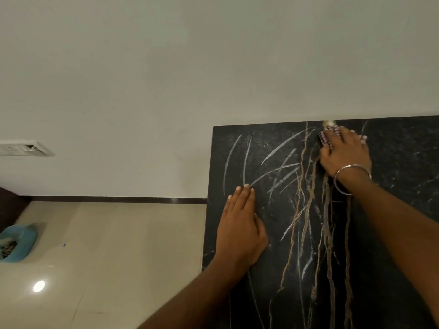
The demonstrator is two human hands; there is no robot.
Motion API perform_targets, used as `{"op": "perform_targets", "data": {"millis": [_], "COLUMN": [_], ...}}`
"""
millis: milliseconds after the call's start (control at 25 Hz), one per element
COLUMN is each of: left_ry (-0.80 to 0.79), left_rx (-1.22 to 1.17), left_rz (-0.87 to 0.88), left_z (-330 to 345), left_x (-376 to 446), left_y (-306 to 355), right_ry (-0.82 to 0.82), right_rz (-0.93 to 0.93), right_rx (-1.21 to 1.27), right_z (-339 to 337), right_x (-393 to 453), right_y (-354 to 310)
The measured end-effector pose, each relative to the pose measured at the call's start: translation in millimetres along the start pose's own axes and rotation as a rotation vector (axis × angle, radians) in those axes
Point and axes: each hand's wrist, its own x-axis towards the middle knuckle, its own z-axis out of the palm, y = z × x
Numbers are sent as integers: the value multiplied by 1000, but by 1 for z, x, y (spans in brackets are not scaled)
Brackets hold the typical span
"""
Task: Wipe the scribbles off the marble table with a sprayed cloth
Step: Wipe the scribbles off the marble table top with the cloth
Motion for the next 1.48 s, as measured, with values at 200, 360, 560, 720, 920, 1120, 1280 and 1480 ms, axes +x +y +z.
{"op": "perform_targets", "data": {"millis": [200,360,560,720,920,1120,1280,1480], "left_ry": [10,30,89,118,128,135,138,125], "left_rx": [96,135,130,125,112,121,130,129], "left_rz": [43,88,102,97,95,97,92,80], "left_z": [-10,-9,-2,1,3,3,3,2], "left_x": [74,102,108,109,110,111,110,110], "left_y": [-37,-56,-60,-62,-65,-64,-64,-63], "right_ry": [38,-1,22,39,-3,18,25,0], "right_rz": [-13,-124,3,51,-124,39,33,-151], "right_rx": [7,26,8,11,34,28,20,65], "right_z": [11,14,9,12,16,11,14,23], "right_x": [-4,-4,19,27,27,41,35,15], "right_y": [-46,-49,-12,-42,-63,-24,-71,-122]}}
